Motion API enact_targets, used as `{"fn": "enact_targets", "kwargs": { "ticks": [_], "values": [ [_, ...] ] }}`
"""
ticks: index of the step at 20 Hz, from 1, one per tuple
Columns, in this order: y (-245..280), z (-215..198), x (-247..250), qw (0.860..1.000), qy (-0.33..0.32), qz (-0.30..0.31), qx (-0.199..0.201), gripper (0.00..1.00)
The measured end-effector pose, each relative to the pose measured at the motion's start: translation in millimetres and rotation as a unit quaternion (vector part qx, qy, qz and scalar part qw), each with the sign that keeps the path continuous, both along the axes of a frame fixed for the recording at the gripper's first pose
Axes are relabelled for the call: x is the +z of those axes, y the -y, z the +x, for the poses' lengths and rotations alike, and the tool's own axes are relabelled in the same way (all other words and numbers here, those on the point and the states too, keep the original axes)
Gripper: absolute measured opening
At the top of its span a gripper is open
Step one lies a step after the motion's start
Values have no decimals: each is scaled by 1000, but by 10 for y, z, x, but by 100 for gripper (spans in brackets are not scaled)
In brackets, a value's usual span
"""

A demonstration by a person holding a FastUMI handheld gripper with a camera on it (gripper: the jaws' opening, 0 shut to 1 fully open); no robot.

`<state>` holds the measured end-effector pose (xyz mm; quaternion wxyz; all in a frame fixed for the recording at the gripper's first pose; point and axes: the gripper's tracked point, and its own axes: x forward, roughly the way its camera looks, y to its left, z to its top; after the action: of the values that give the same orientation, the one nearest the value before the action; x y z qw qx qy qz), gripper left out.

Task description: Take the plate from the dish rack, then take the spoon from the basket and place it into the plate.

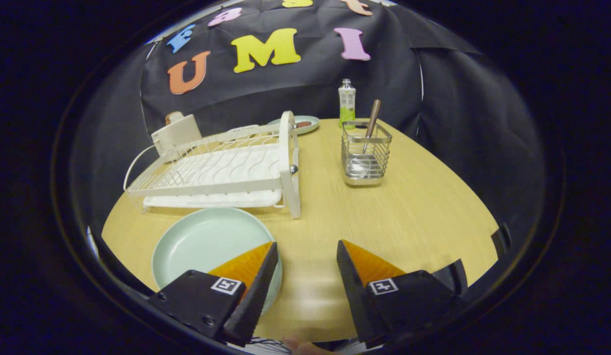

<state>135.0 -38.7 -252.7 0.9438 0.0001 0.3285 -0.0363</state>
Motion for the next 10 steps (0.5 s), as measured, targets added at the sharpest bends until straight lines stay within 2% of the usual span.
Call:
{"fn": "enact_targets", "kwargs": {
  "ticks": [4, 10],
  "values": [
    [397, 182, 181, 999, 43, 23, -24, 84],
    [1016, 812, 676, 992, 120, 14, -42, 94]
  ]
}}
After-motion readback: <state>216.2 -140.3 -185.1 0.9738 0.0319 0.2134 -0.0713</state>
